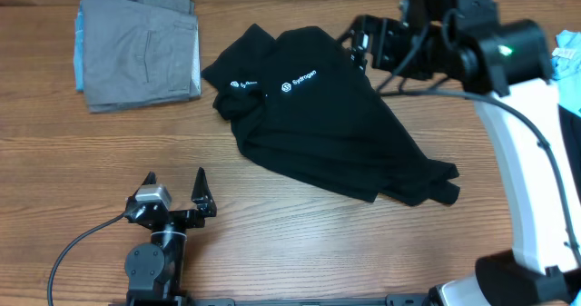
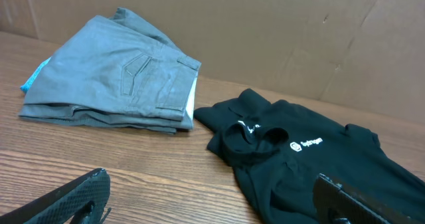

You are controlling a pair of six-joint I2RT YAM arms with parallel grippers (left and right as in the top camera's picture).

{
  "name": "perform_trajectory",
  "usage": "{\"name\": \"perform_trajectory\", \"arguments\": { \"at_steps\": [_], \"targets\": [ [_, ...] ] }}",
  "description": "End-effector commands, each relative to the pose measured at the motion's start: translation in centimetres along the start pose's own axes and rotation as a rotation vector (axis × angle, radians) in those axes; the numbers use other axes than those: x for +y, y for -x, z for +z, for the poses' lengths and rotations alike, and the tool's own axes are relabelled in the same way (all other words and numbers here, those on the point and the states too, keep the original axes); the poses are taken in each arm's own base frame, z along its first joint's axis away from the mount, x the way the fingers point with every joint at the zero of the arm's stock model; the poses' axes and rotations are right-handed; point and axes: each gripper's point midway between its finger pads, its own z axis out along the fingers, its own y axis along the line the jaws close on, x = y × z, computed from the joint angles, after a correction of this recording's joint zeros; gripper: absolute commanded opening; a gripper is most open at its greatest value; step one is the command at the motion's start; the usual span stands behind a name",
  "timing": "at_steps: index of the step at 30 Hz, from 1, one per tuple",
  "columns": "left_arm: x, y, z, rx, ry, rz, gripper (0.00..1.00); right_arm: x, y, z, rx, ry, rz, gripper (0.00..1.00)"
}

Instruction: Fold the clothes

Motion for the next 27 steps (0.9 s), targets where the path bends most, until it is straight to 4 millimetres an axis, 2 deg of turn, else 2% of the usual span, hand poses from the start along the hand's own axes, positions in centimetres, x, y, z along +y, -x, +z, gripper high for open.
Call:
{"name": "perform_trajectory", "arguments": {
  "at_steps": [1,10,15,23,25,27],
  "targets": [
    [0.3,0.1,0.0,-0.011,0.017,0.027,1.0,-0.7,-0.6,-0.4,0.033,-0.017,0.001,1.0],
    [0.3,0.1,0.0,-0.011,0.017,0.027,1.0,-4.8,-2.6,-0.9,0.091,-0.229,0.043,1.0],
    [0.3,0.1,0.0,-0.011,0.017,0.027,1.0,-5.9,-3.3,-1.3,0.111,-0.29,0.051,1.0],
    [0.5,0.3,0.0,-0.016,0.026,0.027,1.0,-5.8,-2.3,-1.1,0.074,-0.283,0.039,1.0],
    [-0.8,0.4,0.0,-0.017,-0.048,-0.067,1.0,-5.8,-2.3,-1.0,0.074,-0.283,0.04,1.0],
    [-3.8,0.2,-0.4,0.021,-0.219,-0.153,1.0,-5.7,-2.2,-1.0,0.071,-0.282,0.039,1.0]
  ]
}}
